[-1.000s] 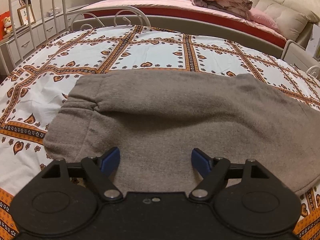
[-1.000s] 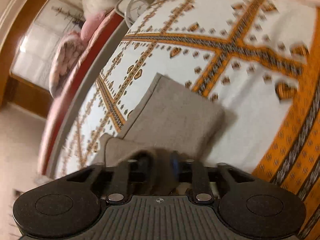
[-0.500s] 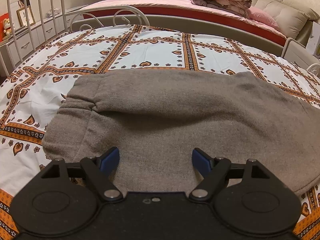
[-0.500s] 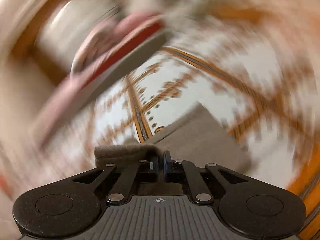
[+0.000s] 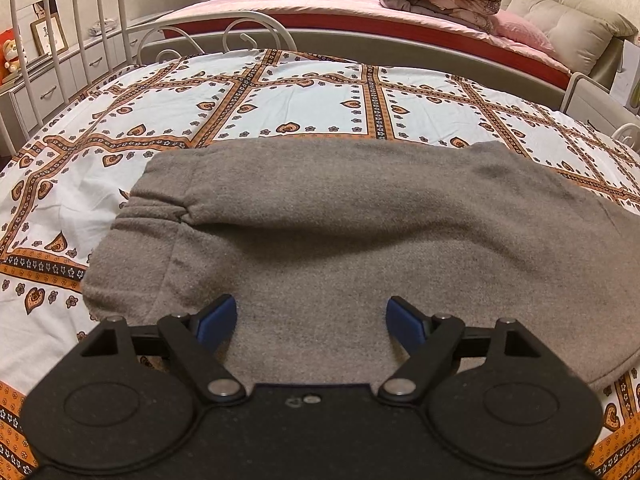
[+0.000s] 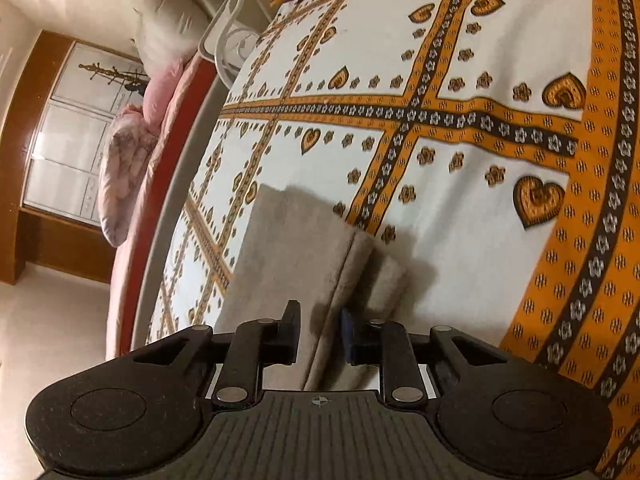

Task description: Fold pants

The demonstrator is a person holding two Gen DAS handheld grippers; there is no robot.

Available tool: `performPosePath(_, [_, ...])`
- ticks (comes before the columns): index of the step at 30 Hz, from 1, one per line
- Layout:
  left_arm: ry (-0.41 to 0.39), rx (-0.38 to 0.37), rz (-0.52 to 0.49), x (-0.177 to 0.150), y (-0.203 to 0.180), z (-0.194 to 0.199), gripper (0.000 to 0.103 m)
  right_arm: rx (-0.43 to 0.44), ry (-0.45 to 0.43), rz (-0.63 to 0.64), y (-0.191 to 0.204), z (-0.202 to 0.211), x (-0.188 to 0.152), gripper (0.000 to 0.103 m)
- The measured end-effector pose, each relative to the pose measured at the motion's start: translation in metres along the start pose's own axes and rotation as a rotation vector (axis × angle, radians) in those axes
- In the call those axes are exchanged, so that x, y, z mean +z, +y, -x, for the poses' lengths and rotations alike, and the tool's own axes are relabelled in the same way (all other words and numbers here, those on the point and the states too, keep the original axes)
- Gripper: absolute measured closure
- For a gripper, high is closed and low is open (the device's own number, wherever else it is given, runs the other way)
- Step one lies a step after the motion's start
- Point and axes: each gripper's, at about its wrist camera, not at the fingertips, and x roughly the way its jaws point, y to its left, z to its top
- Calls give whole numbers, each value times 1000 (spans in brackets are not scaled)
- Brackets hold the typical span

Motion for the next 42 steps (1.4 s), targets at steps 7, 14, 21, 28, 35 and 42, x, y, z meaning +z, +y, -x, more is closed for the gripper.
performPosePath(7, [-1, -3, -4, 0, -1, 0, 28, 35, -20, 97, 26, 16, 2, 97])
performPosePath(14, [1, 2, -4, 0, -2, 0, 28, -46, 19, 31, 7, 15, 2, 97])
performPosePath(21, [3, 2, -7, -1, -1, 1, 28, -48, 6, 105, 11, 19, 4, 97])
performPosePath(28, [-84, 36, 38, 4, 4, 17, 34, -125, -123, 337, 48, 48, -17, 93])
performPosePath(35, [-154, 74, 104, 19, 15, 24, 37, 30, -20, 700, 120, 26, -81, 57])
performPosePath(42, [-163, 63, 146, 42, 34, 15, 37, 272, 211, 977, 212, -37, -169, 54])
